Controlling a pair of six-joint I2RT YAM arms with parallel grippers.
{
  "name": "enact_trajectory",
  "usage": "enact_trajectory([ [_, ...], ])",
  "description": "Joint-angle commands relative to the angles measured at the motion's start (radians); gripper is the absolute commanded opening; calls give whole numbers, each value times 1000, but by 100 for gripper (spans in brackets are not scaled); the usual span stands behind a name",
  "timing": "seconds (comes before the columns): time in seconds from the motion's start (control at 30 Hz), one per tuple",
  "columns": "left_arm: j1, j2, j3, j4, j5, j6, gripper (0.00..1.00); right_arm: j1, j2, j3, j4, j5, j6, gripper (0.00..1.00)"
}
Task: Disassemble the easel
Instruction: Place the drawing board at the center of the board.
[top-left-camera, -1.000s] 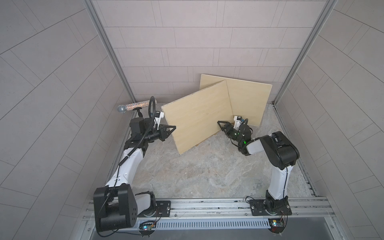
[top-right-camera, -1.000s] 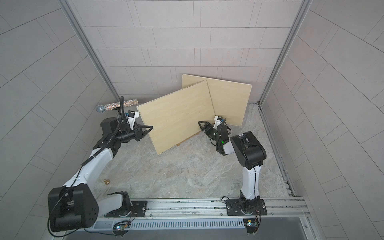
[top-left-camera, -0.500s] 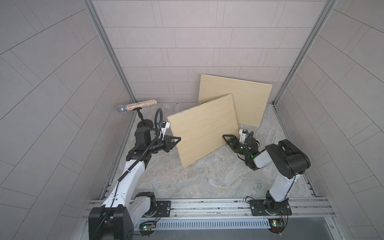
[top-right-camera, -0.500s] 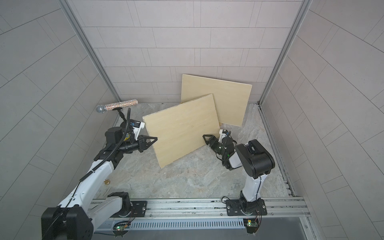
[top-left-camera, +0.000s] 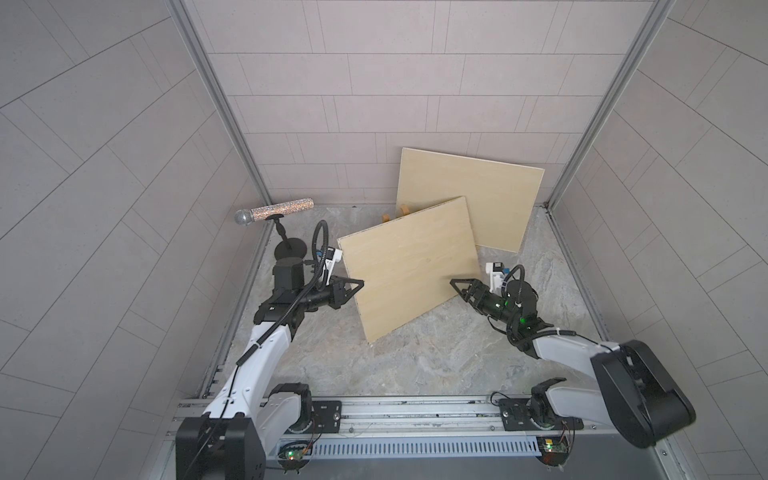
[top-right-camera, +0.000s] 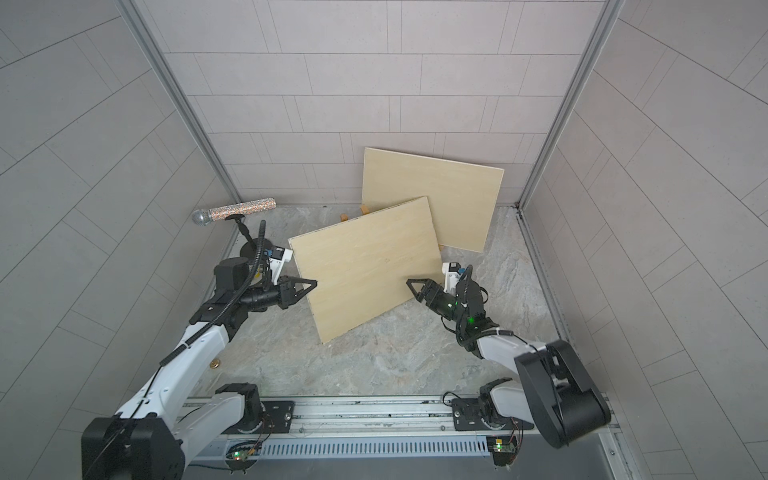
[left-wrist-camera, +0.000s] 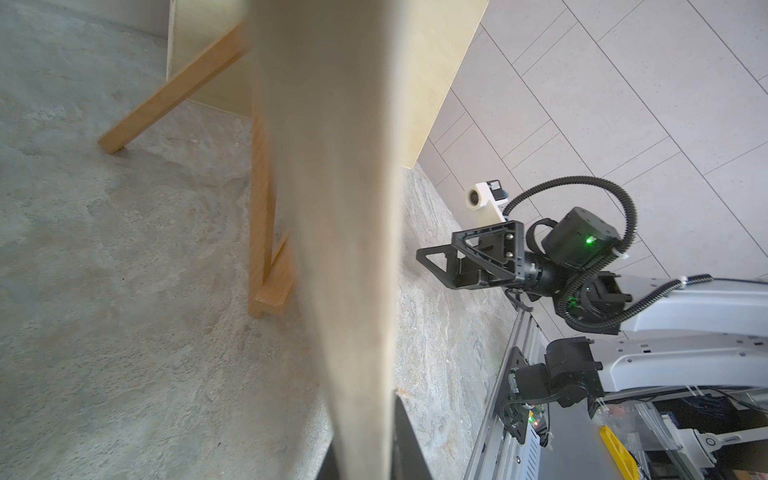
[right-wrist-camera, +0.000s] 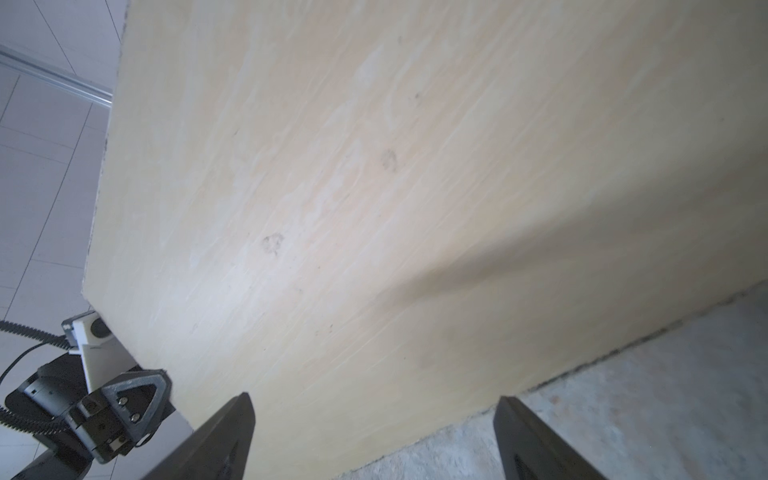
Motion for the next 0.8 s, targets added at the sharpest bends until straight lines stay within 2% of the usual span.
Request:
enact_trajectory([
  [0.0,-19,-16,-20,-10,-57,34,0,-2,-122,34,-433,-30,-106,95],
  [0.17,-74,-13,-16,-55,-58,25,0,-34,-219,194,-773,-2,-238,95],
  [0.27,-108,-7,-7,-98,-65,30,0,-88,-184,386,-979,22,-370,96],
  [0.33,-126,6,0,-116,-68,29,0,-100,-123,531,-1092,60,-467,96],
  [0.53,-194,45,18,-145,-91,18,0,-112,88,890,-1273,158,-660,95],
  [0.77,-237,87,12,-110,-182,-28,0,-94,308,1205,-1413,239,-792,94],
])
